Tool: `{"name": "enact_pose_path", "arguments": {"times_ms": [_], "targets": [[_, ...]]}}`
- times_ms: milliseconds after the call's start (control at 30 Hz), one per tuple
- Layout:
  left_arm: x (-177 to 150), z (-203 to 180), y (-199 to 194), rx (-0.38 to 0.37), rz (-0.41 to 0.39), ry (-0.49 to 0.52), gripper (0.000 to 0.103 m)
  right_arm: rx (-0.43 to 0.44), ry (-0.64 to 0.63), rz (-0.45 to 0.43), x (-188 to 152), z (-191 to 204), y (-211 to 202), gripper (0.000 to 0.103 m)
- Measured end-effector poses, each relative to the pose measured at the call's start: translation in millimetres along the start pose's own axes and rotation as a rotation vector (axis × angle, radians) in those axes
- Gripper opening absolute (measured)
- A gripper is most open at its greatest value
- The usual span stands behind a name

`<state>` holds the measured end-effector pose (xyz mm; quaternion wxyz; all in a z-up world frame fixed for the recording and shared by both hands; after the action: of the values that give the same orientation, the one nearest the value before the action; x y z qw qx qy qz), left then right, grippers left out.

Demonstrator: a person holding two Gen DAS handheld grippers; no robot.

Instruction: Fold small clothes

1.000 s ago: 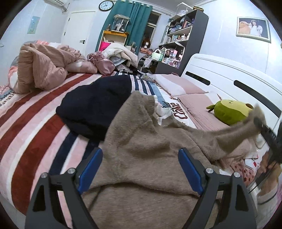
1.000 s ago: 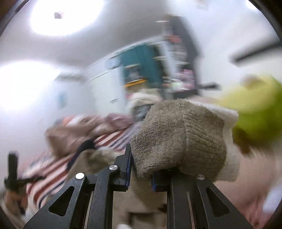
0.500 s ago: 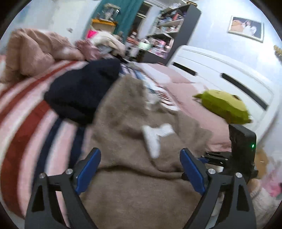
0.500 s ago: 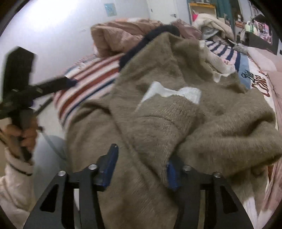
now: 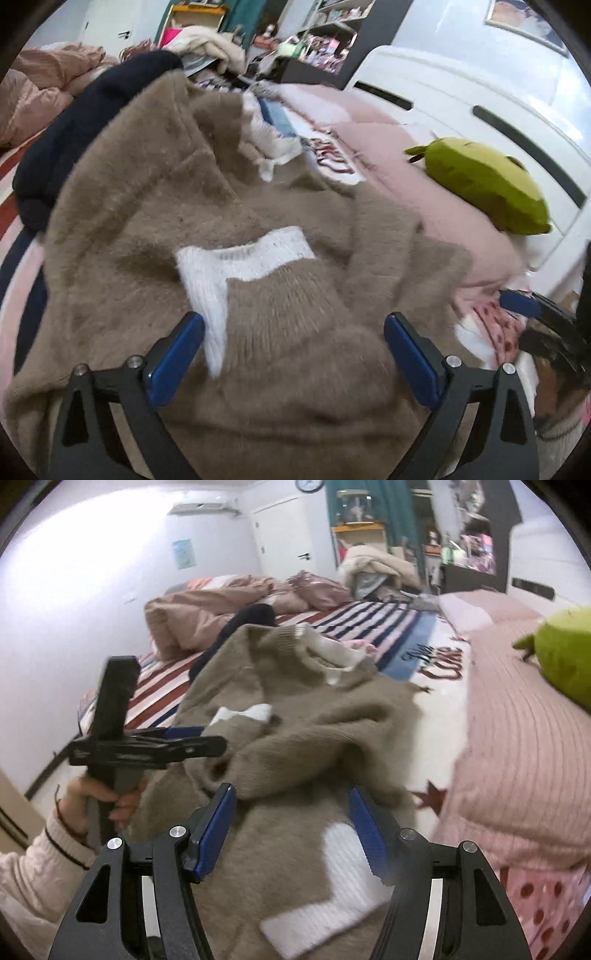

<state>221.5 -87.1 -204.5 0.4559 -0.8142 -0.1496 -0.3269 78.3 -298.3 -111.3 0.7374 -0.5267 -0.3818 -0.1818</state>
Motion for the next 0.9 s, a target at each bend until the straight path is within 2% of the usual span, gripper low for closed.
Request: {"name": "enact_pose_path", "arguments": {"times_ms": [33, 67, 100, 133, 167, 233, 333, 400, 433, 533, 633, 700, 733, 767, 833, 900], "targets": [[0.1, -0.4, 3.0, -0.007, 0.003, -0.004, 0.087, -0.007, 0.005, -0.002, -3.2, -6.2, -1.0, 0.06], [-0.8, -0.7, 4.6, -0.003, 0.009, -0.006, 0.069, -0.016, 0.009, -0.003, -6.5, -12.2, -2.3, 0.06], [-1.6, -1.3, 4.0, 0.015, 0.013, 0.0, 0.061, -0.022, 0.015, -0.003, -7.9, -18.1, -3.7, 0.06], [-2.3, -1.6, 1.8, 0.027, 0.013, 0.011, 0.037, -0.025, 0.022, -0.003, -8.7, -21.7, -5.9, 0.06], [-3.2, -4.2, -6.5, 0.02, -0.007, 0.013, 0.023, -0.029, 0.036, -0.006, -9.6, -26.7, -6.7, 0.06], [-5.8, -15.6, -37.9, -0.035, -0.102, 0.027, 0.023, -0.035, 0.057, -0.005, -10.5, -30.1, -9.1, 0.06], [-18.1, -26.4, -82.5, 0.014, -0.225, 0.113, 0.024, -0.017, 0.041, -0.037, -10.0, -23.9, -18.4, 0.06], [-40.0, -29.3, -97.7, 0.016, -0.197, 0.166, 0.029, -0.024, 0.04, -0.039, -10.1, -23.6, -20.9, 0.061], [-50.4, -29.2, -100.7, -0.001, -0.172, 0.18, 0.036, -0.026, 0.044, -0.031, -10.8, -25.2, -20.5, 0.061], [-93.7, -28.6, -104.0, -0.152, -0.031, 0.204, 0.056, -0.039, 0.034, -0.009, -13.0, -29.5, -18.3, 0.061], [-110.3, -16.5, -111.4, -0.205, 0.042, 0.145, 0.066, -0.08, 0.02, 0.006, -7.7, -38.2, -11.7, 0.061], [-107.4, -8.0, -120.6, -0.243, 0.032, 0.095, 0.078, -0.109, 0.03, -0.001, 3.7, -45.8, -6.9, 0.061], [-104.1, -6.8, -124.9, -0.291, 0.02, 0.078, 0.085, -0.115, 0.041, -0.008, 10.5, -47.7, -5.2, 0.061], [-101.4, -8.5, -129.3, -0.346, 0.005, 0.062, 0.087, -0.107, 0.054, -0.021, 21.9, -47.8, -2.2, 0.061], [-92.4, -8.2, -129.1, -0.41, -0.009, 0.028, 0.087, -0.088, 0.062, -0.033, 39.8, -44.6, 6.0, 0.061], [-81.9, -4.8, -123.1, -0.408, -0.016, 0.004, 0.087, -0.097, 0.058, -0.012, 48.8, -43.3, 19.4, 0.061]]}}
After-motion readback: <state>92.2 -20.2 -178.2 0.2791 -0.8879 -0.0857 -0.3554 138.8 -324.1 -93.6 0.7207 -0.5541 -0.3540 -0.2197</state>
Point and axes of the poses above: each gripper's, at about its wrist camera, not at the fingertips, and y roughly the way its jaws point, z to its left, x to its top, the point moved 6 cm from there along y, roughly the way its jaws point, and after that the axes turned 2 degrees about -x, right-handed, at the moved point
